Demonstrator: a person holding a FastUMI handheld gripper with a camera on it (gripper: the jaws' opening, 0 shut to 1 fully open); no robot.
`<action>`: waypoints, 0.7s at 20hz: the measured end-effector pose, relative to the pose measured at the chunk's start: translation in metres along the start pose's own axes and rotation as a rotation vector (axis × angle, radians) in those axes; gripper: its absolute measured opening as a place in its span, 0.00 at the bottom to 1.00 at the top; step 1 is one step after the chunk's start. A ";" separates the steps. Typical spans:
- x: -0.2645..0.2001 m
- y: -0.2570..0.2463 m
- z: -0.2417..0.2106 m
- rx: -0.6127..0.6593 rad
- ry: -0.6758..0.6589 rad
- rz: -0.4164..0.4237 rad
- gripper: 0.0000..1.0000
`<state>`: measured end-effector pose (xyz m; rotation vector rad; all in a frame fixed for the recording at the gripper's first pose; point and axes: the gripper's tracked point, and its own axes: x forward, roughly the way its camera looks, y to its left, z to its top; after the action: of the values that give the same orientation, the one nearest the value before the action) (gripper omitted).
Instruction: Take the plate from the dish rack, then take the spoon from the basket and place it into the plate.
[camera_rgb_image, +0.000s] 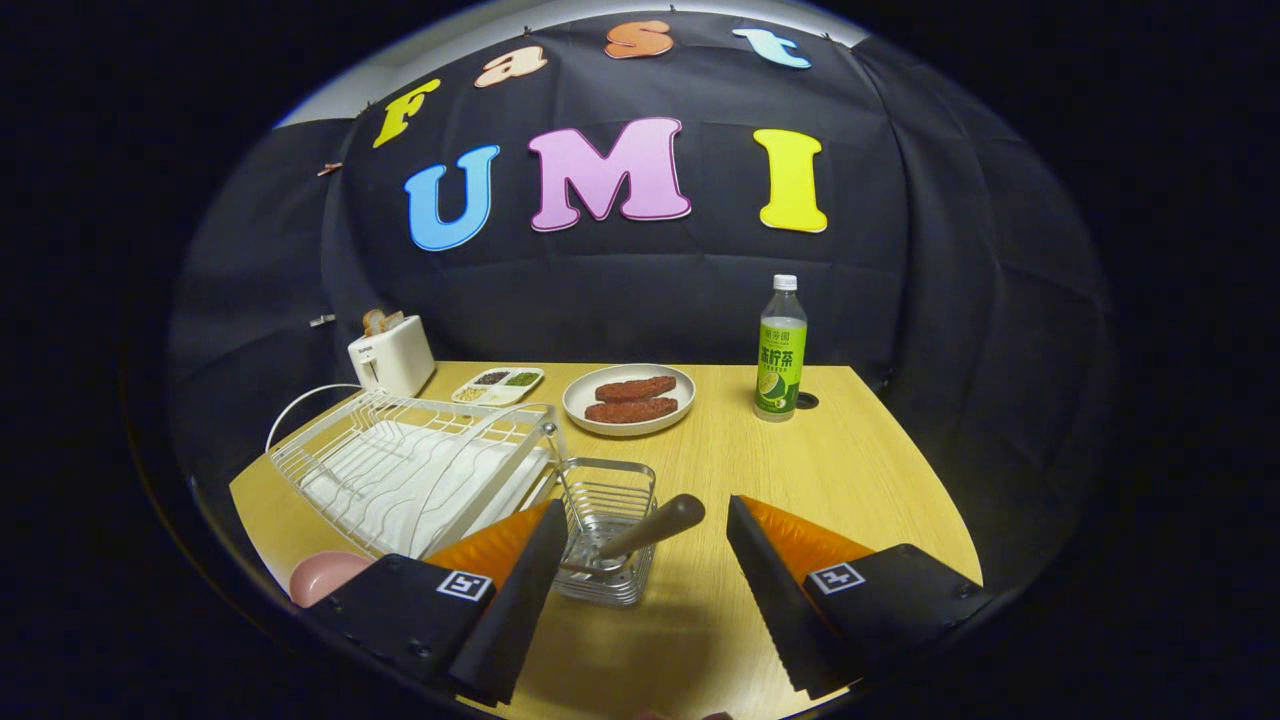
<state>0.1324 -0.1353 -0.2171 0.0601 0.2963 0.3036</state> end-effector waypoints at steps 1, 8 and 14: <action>0.005 0.001 0.000 0.008 0.001 0.004 0.98; 0.028 0.015 0.012 0.022 -0.012 0.064 0.81; 0.027 0.031 0.010 0.002 -0.001 0.107 0.42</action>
<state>0.1508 -0.0983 -0.2119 0.0779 0.2928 0.4094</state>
